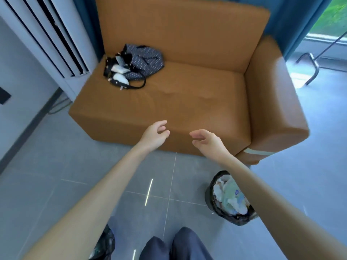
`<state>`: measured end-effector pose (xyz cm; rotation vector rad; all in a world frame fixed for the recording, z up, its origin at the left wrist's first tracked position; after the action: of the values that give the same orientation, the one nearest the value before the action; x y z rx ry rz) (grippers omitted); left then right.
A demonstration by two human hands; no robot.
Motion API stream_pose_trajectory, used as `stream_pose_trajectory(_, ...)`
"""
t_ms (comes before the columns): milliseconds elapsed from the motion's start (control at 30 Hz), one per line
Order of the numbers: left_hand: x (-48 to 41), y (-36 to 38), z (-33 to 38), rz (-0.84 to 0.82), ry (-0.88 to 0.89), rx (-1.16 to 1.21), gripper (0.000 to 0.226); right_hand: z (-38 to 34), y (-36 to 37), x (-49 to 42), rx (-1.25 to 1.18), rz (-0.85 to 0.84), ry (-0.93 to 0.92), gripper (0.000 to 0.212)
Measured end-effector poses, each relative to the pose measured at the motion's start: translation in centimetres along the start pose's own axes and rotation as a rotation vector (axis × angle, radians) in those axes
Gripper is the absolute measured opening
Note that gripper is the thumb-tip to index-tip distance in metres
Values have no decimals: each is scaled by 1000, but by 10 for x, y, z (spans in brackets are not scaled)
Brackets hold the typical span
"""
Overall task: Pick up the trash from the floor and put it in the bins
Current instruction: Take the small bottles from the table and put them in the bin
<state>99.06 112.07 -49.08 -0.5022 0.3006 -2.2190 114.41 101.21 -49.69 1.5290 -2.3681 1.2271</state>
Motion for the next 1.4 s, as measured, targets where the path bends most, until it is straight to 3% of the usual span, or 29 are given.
stream_pose_trajectory(167, 54, -39, 127, 33, -3, 52, 46, -74, -94, 85, -35, 28, 24, 29)
stream_pose_trajectory(300, 89, -38, 187, 6, 24, 33, 47, -87, -150, 139, -93, 82, 27, 29)
stream_pose_trajectory(700, 112, 98, 275, -118, 196, 52, 42, 21, -249, 233, -628, 263, 151, 26)
stream_pose_trajectory(933, 102, 193, 313, -394, 241, 44, 41, 77, -304, 261, -739, 461, 275, 18)
stream_pose_trajectory(1167, 93, 291, 375, -695, 417, -16, 42, 113, -345, 292, -838, 742, 392, 25)
stream_pose_trajectory(1400, 139, 388, 398, -1037, 457, -27, 39, 164, -354, 353, -979, 1037, 518, 23)
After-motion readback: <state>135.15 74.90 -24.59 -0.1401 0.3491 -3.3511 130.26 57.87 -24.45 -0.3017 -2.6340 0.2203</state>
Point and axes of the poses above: each hand's wrist, its own x-axis away from the middle knuckle, its own y-axis out of the palm, z = x × y, the point moved 4 cm from there along -x, towards the middle knuckle, and after that the axes turned 10 degrees about y, right-handed, at the moved point
